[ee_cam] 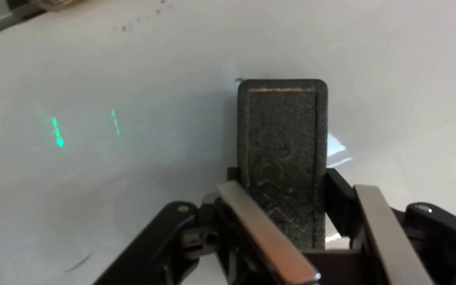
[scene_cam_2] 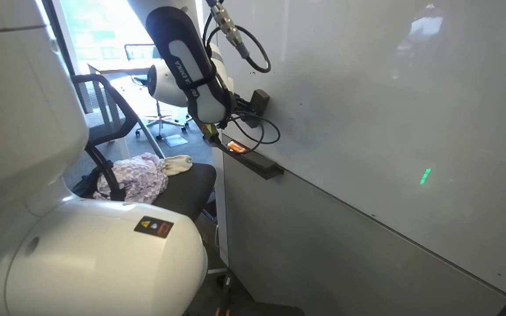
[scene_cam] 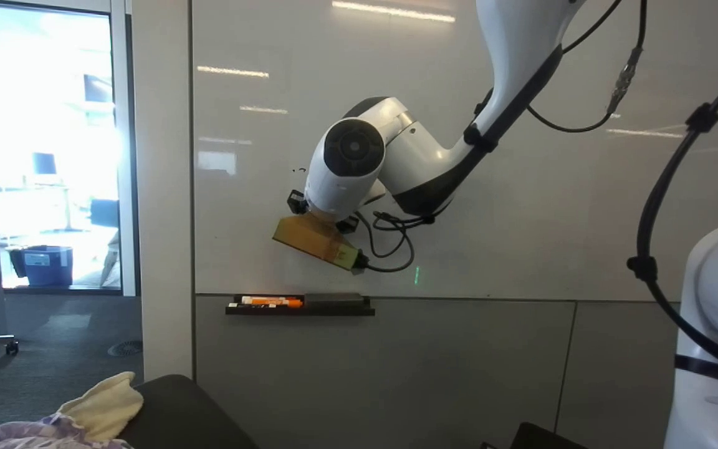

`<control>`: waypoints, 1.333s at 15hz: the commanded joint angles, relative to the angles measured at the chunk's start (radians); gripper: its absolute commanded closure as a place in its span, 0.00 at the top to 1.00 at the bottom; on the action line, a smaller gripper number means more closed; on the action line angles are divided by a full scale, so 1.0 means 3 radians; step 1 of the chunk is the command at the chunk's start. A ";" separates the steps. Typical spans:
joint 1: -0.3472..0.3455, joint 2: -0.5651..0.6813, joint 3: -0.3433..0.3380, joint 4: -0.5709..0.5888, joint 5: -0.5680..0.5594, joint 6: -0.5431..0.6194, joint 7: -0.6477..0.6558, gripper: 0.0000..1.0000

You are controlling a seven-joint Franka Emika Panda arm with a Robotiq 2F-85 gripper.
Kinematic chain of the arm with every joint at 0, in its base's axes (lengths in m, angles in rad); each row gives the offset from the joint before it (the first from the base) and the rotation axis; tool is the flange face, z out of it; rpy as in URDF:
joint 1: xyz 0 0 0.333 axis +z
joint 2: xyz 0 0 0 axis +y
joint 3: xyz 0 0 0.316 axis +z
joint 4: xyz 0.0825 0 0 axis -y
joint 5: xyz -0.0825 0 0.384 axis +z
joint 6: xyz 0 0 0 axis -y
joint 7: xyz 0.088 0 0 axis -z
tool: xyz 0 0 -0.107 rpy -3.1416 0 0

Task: Use the black eraser on the chair to erase the markings on the white board

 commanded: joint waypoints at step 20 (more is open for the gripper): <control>0.0947 0.0654 0.0458 -0.0628 0.5436 0.1235 -0.4853 0.28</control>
